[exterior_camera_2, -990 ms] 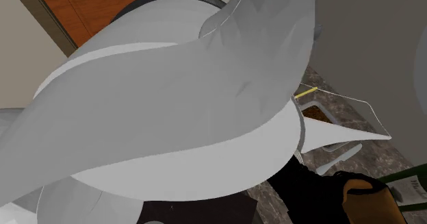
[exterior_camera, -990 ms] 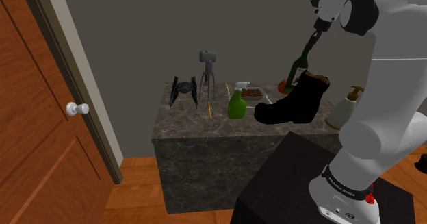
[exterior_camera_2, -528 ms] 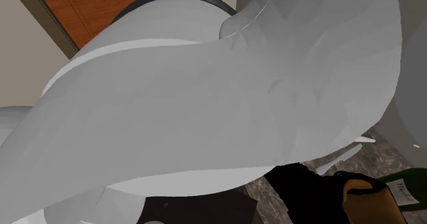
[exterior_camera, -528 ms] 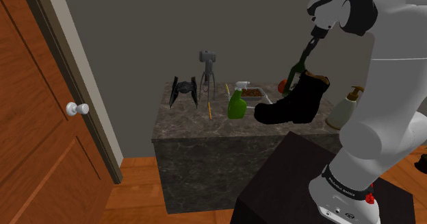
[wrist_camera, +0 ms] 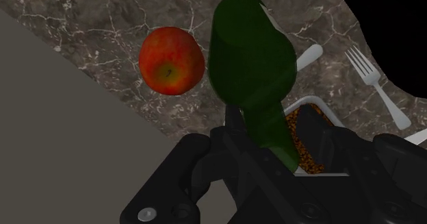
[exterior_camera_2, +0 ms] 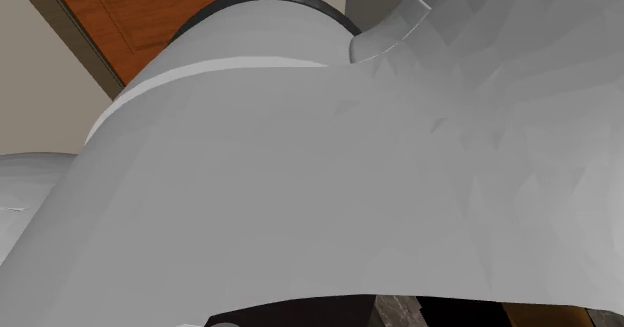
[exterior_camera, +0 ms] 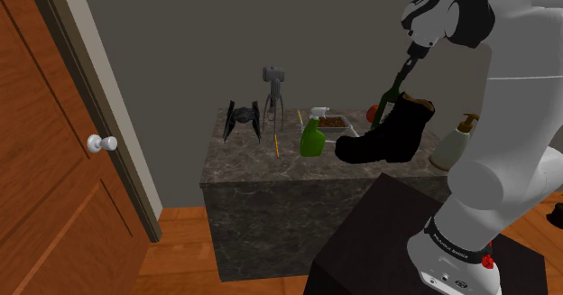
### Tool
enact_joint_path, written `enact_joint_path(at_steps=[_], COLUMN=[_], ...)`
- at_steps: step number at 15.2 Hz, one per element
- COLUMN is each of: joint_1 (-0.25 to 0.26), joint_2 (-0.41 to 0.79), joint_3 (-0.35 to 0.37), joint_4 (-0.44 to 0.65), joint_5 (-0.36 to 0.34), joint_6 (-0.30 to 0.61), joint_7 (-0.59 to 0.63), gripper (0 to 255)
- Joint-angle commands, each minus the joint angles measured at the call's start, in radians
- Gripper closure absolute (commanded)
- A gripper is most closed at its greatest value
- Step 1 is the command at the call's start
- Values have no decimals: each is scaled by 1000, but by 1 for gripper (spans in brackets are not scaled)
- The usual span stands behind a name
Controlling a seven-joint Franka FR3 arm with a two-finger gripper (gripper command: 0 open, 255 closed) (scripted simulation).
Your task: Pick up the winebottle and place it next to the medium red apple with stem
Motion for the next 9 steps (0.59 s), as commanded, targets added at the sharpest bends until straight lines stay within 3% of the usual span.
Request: enact_joint_path(at_steps=[1, 4, 5, 9], joint_1=[0, 0, 0, 0], joint_2=[0, 0, 0, 0], joint_3=[0, 0, 0, 0], joint_4=[-1, -1, -1, -1], joint_5=[0, 0, 0, 0], joint_6=[2, 2, 2, 2], joint_7=[-1, -1, -1, -1], gripper=[255, 255, 0, 0])
